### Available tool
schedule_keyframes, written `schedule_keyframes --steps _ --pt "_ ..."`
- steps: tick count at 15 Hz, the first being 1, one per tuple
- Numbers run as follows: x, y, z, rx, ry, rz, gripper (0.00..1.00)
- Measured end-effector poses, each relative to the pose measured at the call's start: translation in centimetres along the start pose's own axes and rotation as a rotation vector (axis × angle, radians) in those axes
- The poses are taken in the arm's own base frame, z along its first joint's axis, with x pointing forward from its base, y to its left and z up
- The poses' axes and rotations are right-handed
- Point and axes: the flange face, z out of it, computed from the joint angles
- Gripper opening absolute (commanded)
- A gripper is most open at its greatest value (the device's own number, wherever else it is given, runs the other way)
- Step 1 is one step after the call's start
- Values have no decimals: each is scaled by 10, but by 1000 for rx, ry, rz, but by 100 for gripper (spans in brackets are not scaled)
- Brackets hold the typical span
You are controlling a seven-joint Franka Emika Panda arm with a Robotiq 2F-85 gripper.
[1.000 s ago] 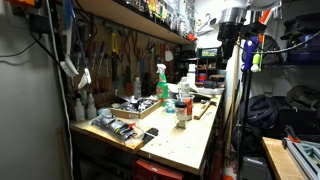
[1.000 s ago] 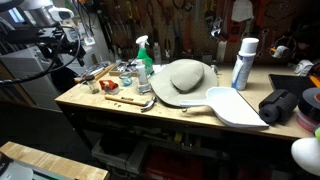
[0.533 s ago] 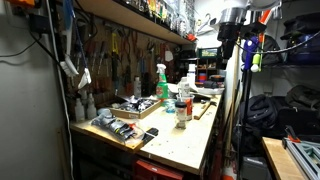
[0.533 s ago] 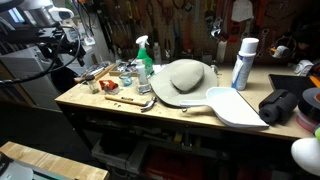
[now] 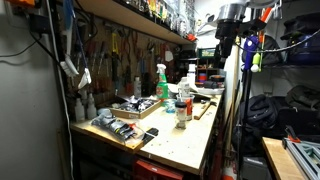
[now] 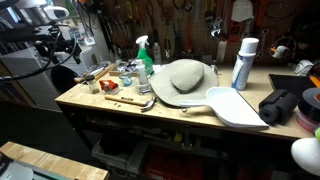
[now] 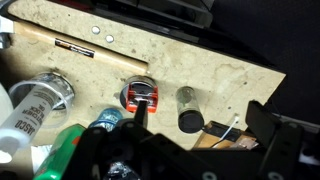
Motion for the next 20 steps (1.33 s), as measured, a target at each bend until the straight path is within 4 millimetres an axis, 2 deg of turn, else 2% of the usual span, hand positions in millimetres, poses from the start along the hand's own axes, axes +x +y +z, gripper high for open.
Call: schedule_keyframes --steps 5,8,10,15,17,20 --pt "34 -48 5 -60 44 -17 100" --pt "48 -81 30 -60 38 -67 100" --pt "55 -94 53 -28 12 -90 100" --pt "74 -96 110 49 -23 -81 100" --pt "85 -86 123 73 -4 -60 100" --pt "104 -62 127 62 46 -27 100"
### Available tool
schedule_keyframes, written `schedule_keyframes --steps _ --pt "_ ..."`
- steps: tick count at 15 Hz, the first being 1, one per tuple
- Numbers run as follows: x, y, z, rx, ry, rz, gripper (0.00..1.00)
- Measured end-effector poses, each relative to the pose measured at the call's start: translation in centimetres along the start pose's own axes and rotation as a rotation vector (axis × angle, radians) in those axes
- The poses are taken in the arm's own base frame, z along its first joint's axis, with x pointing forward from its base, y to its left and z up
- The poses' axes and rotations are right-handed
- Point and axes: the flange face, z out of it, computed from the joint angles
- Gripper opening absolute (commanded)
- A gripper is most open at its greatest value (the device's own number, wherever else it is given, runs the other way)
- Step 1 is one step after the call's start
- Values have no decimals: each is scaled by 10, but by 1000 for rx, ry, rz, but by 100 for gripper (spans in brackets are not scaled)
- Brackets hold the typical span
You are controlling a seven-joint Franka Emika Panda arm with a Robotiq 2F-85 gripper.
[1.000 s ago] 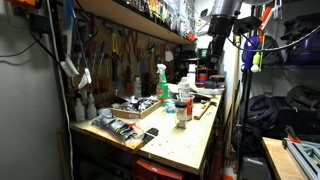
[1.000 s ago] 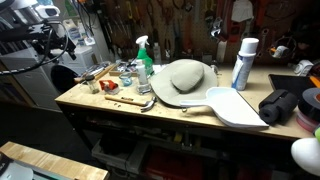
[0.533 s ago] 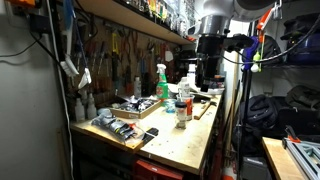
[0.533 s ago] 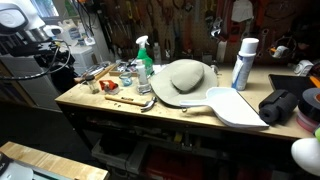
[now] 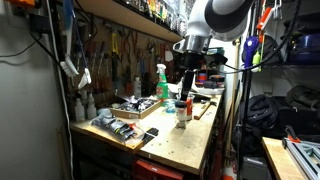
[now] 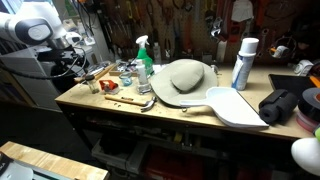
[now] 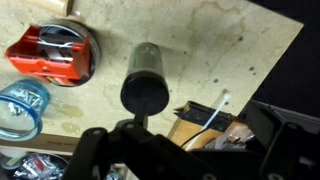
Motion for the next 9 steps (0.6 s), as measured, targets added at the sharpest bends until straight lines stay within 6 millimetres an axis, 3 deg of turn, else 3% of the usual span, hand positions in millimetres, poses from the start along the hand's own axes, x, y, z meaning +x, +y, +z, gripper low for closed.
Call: schedule_keyframes --steps 4,9 --pt "15 23 11 -26 10 16 100" --pt "20 40 38 -31 -36 40 100"
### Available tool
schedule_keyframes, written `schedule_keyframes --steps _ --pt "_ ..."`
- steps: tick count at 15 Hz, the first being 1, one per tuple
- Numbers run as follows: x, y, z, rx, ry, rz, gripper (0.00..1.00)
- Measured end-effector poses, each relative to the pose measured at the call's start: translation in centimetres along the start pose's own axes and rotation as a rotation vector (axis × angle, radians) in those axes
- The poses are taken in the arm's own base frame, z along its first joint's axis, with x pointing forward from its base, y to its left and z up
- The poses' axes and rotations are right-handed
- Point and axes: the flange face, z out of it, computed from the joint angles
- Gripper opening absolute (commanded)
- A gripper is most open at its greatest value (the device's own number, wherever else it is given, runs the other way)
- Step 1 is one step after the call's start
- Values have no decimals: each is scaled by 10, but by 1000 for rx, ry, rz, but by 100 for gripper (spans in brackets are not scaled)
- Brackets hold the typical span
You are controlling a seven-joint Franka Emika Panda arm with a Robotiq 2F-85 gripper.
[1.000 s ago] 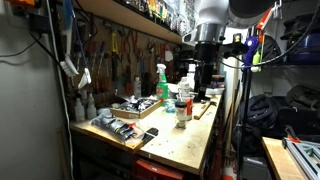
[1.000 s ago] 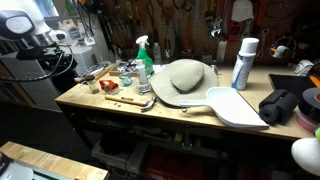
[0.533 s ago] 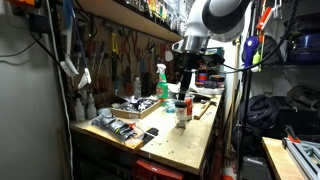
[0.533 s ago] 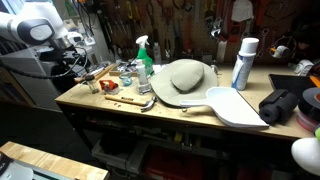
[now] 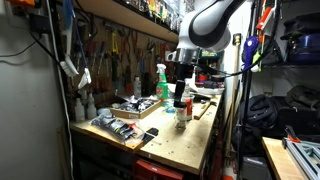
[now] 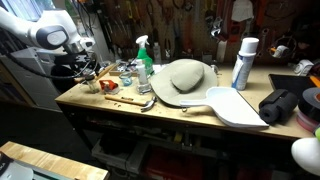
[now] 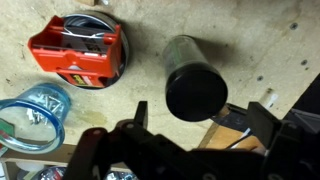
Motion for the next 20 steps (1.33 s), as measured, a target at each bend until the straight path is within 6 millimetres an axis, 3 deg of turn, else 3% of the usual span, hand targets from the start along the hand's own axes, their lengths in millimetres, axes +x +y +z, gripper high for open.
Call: schedule_keyframes --steps 3,4,5,6,11,14,17,18,20 --pt "2 9 10 -5 -21 8 92" --pt "2 10 14 -6 -35 4 76" --pt "2 11 17 -6 -49 1 67" --pt "1 11 20 -6 -60 -4 65" --pt "2 7 26 -13 -94 -39 29" --pt "5 8 20 -22 -111 -59 29" --pt "18 15 -6 -29 -48 -44 29" --pt "24 18 -17 -21 -17 -32 54" --pt "32 22 -39 4 21 -38 54"
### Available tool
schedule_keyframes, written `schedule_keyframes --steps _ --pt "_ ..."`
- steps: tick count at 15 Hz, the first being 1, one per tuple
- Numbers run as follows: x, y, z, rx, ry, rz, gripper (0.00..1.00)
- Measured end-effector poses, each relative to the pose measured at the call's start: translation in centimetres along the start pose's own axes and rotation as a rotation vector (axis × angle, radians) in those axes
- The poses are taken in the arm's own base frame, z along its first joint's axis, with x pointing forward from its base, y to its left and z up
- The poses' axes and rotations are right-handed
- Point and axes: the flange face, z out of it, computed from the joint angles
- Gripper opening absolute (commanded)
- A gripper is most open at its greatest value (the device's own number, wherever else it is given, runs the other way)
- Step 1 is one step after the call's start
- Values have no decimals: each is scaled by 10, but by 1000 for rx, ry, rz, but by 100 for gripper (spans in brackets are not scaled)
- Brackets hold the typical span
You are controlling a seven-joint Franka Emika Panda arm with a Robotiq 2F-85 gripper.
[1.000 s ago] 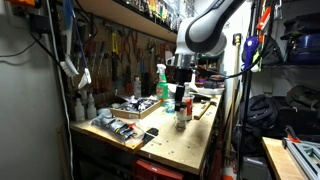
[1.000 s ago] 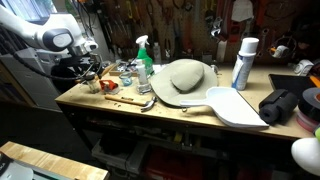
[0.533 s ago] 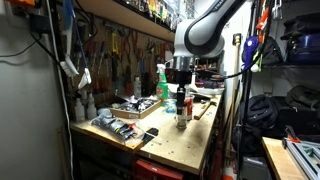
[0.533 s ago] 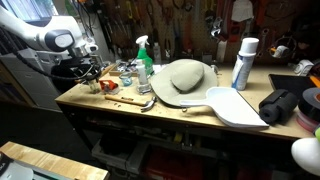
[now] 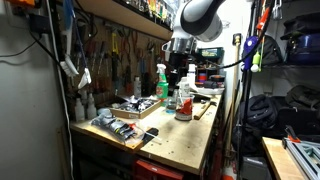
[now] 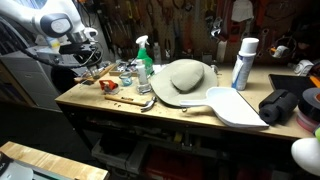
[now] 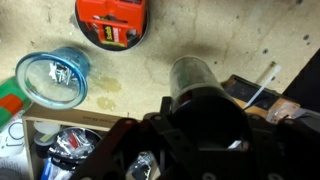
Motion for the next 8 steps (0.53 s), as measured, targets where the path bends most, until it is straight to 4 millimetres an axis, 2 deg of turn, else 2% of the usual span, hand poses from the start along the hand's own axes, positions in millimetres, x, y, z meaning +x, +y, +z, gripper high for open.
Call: schedule_keyframes --steps 1,2,5,8 --pt "2 1 -6 4 7 -2 54" --pt "2 2 -9 6 10 -4 29" --pt "6 5 -8 -4 26 46 29" --pt "26 32 -15 -49 89 186 29"
